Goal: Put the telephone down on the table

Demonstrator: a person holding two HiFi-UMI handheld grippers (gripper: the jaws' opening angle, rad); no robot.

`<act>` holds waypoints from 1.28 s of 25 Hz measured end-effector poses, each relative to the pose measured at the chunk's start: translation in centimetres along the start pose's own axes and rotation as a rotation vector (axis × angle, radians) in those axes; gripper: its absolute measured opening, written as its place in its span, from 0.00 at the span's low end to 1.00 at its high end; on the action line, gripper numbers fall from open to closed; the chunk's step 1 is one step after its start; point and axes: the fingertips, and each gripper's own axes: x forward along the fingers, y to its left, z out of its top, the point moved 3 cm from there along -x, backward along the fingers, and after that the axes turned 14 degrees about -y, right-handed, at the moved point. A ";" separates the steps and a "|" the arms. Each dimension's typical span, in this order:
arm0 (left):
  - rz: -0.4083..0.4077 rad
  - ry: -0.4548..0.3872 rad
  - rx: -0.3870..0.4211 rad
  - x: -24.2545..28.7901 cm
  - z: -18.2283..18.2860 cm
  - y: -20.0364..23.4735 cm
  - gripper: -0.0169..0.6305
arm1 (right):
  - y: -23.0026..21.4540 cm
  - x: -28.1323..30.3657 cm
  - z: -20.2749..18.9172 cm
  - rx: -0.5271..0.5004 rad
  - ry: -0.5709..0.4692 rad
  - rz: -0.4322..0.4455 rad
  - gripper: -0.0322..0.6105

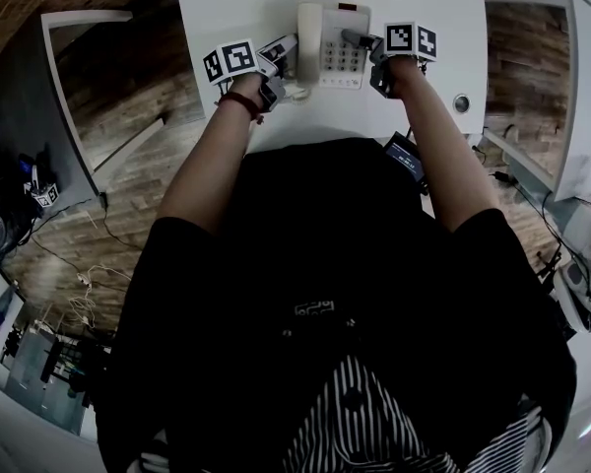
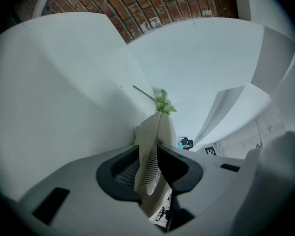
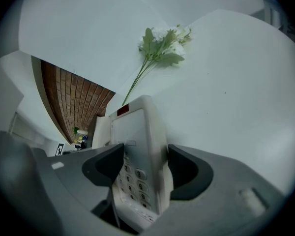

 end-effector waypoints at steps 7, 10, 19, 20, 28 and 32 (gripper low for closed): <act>0.005 -0.022 0.038 -1.2 1.0 -0.2 0.14 | 0.6 -1.9 1.5 -0.047 -0.031 -0.003 0.31; -0.017 -0.018 0.121 -1.9 1.6 -1.5 0.05 | 0.6 -2.6 1.5 -0.103 -0.004 -0.033 0.28; -0.130 -0.104 0.318 -5.8 3.6 -8.4 0.04 | 5.5 -6.6 2.1 -0.196 -0.058 0.075 0.05; -0.149 -0.118 0.338 -6.1 3.9 -9.6 0.04 | 6.9 -7.3 2.2 -0.226 -0.067 0.102 0.05; -0.259 -0.128 0.700 -7.9 2.5 -18.8 0.04 | 17.2 -12.6 2.5 -0.436 -0.232 0.260 0.05; -0.235 -0.123 0.964 -8.3 0.9 -21.1 0.04 | 18.5 -13.3 1.8 -0.544 -0.260 0.276 0.05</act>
